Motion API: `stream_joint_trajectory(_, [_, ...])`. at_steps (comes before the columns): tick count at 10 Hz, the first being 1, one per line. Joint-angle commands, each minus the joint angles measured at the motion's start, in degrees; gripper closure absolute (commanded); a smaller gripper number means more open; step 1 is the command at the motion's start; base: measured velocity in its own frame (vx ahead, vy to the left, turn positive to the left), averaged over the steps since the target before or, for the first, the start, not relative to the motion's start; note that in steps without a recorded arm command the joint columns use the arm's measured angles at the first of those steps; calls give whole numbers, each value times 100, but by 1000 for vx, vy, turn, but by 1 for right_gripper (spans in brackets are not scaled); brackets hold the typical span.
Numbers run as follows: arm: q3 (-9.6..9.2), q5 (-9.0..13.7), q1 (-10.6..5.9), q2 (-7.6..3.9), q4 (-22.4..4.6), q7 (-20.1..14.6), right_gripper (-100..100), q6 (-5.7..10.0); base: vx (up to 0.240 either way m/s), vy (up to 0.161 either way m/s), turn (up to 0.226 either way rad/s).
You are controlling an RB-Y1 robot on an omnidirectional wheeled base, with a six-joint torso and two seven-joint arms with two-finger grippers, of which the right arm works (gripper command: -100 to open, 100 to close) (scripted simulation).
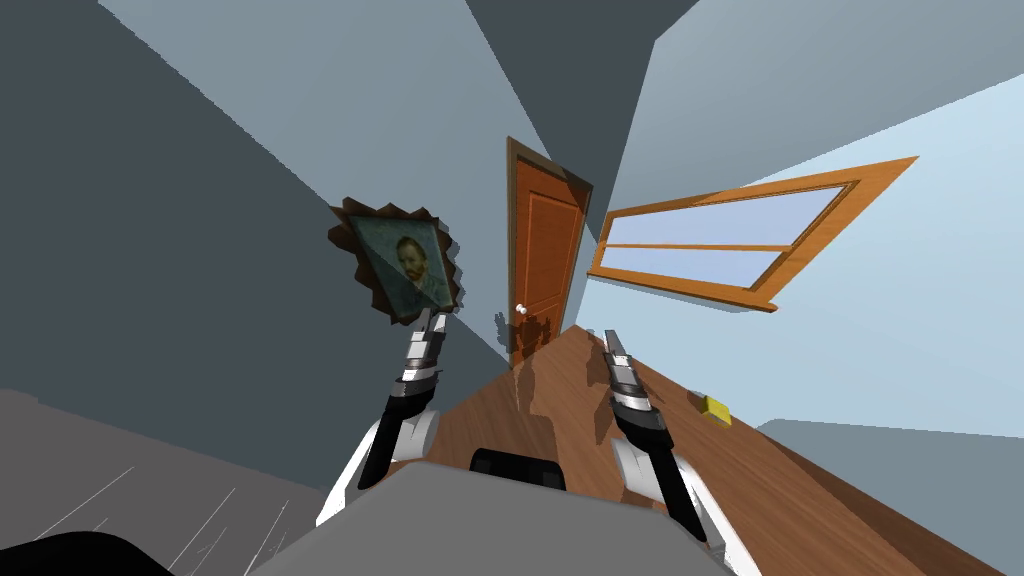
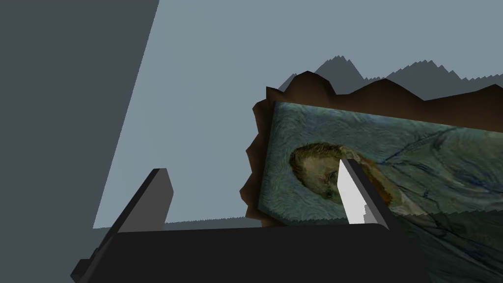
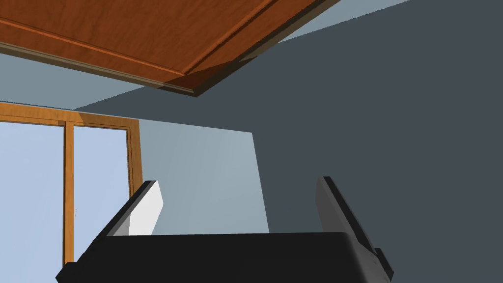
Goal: Pull the door open
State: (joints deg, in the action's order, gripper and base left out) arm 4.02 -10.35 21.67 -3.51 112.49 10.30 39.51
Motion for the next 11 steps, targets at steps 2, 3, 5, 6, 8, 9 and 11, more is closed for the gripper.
stream_joint_trajectory(2, [56, -149, -121, -44, -432, 368, -100, 82, 91, -22, 140])
stream_joint_trajectory(3, [83, -205, -185, -63, -582, 505, -100, 114, 88, -27, 147])
stream_joint_trajectory(5, [110, -264, -252, -79, -824, 649, -100, 147, 59, -18, 44])
stream_joint_trajectory(6, [138, -324, -320, -95, -1022, 795, -100, 181, 69, -19, 121])
stream_joint_trajectory(8, [194, -443, -456, -126, -1397, 1085, -100, 248, 96, -31, 152])
stream_joint_trajectory(9, [223, -504, -526, -140, -1612, 1234, -100, 282, 105, -33, 150])
stream_joint_trajectory(11, [281, -627, -665, -166, -1978, 1533, -100, 351, 92, -37, 155])
